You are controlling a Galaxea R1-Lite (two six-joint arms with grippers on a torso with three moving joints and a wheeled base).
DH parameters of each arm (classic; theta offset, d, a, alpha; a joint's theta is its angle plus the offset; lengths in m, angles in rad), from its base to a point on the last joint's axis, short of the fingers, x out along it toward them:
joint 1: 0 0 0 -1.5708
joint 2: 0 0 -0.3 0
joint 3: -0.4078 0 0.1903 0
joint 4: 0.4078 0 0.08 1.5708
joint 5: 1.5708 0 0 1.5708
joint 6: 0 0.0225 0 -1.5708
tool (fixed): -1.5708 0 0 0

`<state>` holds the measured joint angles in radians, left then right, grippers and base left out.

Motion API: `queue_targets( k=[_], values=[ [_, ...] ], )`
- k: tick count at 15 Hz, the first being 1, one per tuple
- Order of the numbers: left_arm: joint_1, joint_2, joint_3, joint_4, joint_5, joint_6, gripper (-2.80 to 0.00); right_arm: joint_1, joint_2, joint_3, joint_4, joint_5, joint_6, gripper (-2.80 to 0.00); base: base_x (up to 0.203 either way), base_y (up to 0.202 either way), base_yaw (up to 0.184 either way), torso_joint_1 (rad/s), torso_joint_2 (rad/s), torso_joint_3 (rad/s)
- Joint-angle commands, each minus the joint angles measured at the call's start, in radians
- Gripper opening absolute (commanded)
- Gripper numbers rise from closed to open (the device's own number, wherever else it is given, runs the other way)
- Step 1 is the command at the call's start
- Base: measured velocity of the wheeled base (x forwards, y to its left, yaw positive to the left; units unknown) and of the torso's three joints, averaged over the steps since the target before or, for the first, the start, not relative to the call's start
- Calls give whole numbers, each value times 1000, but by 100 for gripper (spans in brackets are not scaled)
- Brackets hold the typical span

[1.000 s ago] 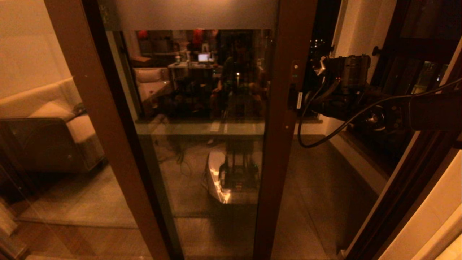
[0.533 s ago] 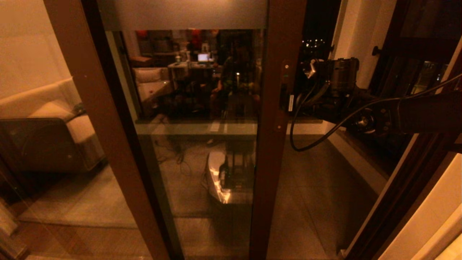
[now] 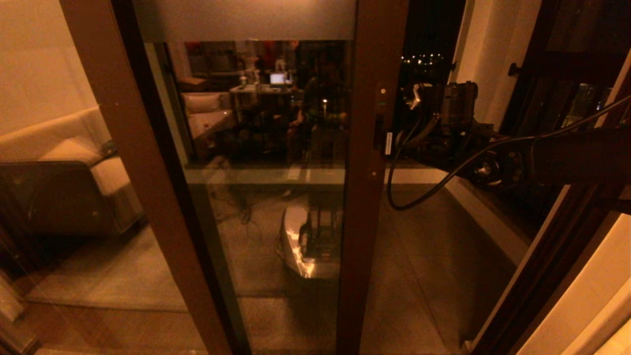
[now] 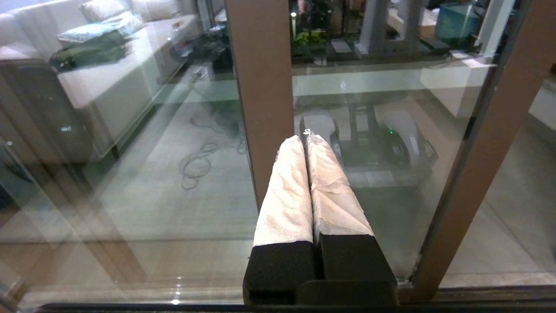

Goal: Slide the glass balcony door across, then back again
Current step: Open the slid door

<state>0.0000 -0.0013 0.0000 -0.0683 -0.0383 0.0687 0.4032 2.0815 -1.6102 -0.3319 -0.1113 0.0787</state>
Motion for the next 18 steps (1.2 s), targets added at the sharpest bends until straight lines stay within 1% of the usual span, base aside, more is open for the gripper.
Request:
queue_targets(
  k=[1,9,11,13,18],
  values=[
    [0,1,31,-1,0,0,-280,3,6,-4,-4,-4,1,-280,0,0,0,0,0,0],
    [0,1,31,-1,0,0,-280,25,2,7,-4,-7,3,-280,0,0,0,0,0,0],
    [0,1,31,-1,0,0,-280,25,-11,14,-3,-37,5,-280,0,0,0,0,0,0],
    [0,1,31,-1,0,0,-280,21,-72,68,-3,-40,9,-280,0,0,0,0,0,0],
    [0,1,31,-1,0,0,-280,-7,-310,279,1,-39,14,-280,0,0,0,0,0,0]
  ],
)
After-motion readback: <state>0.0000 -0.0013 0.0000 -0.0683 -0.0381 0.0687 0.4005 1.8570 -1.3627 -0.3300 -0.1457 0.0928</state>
